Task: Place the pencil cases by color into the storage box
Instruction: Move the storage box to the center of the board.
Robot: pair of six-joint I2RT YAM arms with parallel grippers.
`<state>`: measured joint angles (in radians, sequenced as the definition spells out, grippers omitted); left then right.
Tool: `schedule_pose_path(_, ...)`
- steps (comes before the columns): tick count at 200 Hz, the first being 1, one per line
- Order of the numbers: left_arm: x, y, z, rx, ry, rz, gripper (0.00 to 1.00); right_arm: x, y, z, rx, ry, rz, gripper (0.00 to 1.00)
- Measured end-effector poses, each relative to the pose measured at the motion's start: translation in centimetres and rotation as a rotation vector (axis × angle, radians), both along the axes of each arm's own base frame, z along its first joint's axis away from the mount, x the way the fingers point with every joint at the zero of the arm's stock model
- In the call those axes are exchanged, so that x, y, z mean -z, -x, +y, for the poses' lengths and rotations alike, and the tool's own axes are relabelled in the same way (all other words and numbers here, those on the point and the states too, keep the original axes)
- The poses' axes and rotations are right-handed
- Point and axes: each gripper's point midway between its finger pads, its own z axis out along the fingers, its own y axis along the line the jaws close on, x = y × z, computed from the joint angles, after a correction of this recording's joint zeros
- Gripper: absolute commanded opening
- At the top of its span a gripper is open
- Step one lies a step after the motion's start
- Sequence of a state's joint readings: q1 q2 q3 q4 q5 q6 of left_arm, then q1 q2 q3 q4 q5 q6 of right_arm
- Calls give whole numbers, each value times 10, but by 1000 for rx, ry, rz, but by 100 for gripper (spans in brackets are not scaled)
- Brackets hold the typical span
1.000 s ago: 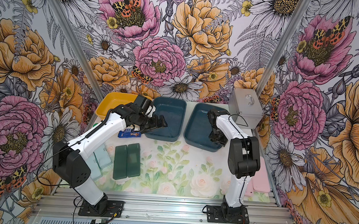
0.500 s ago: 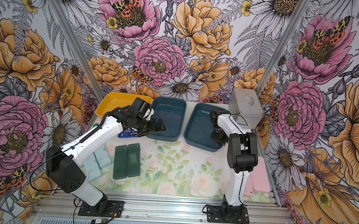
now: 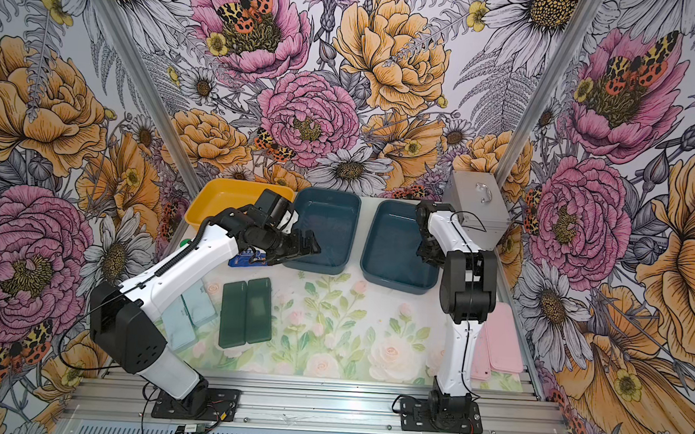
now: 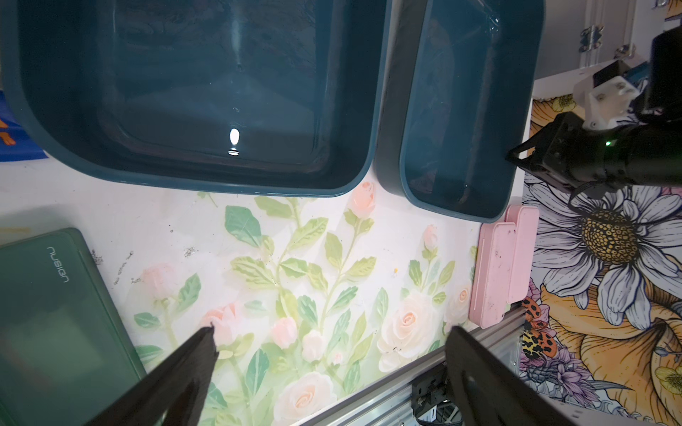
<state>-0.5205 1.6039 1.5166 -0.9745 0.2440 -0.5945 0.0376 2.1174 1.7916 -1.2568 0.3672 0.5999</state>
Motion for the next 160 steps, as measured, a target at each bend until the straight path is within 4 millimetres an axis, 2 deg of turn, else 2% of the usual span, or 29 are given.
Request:
schedule_pose_path(45, 9, -2, -1, 0, -17, 29, 99, -5, -23, -12, 3, 6, -24, 32)
schedule_pose_path(64, 6, -4, 0, -4, -15, 26, 99, -11, -25, -12, 3, 6, -40, 33)
schedule_pose_path(79, 5, -7, 4, -18, -14, 25, 99, -18, -25, -8, -6, 5, -54, 34)
schedule_pose_path(91, 5, -12, 13, -41, -15, 24, 99, -30, -27, 3, -28, -5, -84, 36)
schedule_pose_path(111, 1, -22, 36, -104, -12, 13, 99, -59, -31, 41, -95, -69, -172, 38)
schedule_pose_path(140, -13, -21, 77, -202, 1, -24, 99, -110, -47, 127, -222, -237, -335, 39)
schedule_pose_path(160, -23, -11, 93, -237, 9, -50, 99, -124, -53, 180, -275, -344, -385, 39)
